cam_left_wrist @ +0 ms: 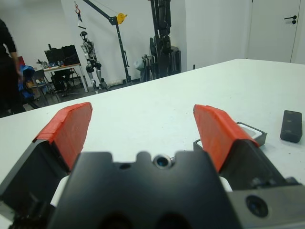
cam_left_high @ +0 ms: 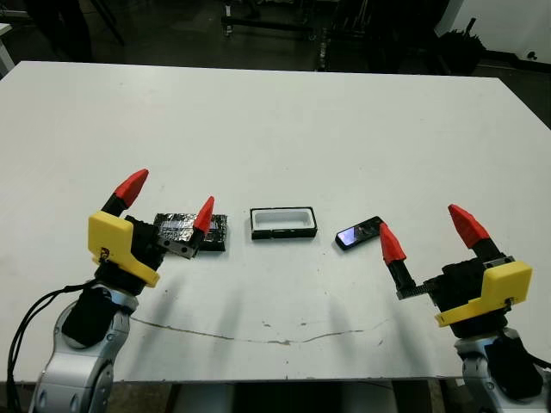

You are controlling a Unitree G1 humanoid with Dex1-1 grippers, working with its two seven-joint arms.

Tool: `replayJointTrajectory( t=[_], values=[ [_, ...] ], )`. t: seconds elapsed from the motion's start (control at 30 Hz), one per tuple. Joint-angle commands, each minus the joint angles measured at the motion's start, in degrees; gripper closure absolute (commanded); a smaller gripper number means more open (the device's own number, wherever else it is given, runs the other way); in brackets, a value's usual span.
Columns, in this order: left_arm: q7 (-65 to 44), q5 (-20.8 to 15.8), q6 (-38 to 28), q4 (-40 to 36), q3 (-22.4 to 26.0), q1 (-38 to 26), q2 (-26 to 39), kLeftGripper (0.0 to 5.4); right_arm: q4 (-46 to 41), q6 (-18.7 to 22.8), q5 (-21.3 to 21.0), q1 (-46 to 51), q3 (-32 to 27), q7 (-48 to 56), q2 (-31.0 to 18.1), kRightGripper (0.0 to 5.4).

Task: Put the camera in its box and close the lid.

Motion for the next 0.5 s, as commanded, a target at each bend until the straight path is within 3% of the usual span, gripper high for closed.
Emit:
replayJointTrajectory(
  t=[0.03, 0.23, 0.33, 0.5],
  values=[
    [-0.15, 0.49, -0.39, 0.59, -0.19, 0.52, 0.24, 0.0, 0.59, -0.47, 0.86, -0.21, -0.41, 0.7, -0.7, 0.02],
    [-0.08, 0.36, 0.05, 0.06, -0.26, 1.0, 0.01, 0.0, 1.23, -0.69, 2.44, -0.28, -0.81, 2.52, -1.33, 0.02],
    [0.31, 0.79, 0.13, -0.3, -0.58, 1.29, -0.25, 0.0, 1.91, 1.25, 4.4, -2.15, -2.65, 5.33, -4.53, 0.02],
    [0.16, 0.43, 0.39, -0.62, -0.57, 1.4, -0.41, 0.0, 10.19, 7.77, 10.7, -18.35, -8.92, 19.36, -21.79, 0.02]
  ],
)
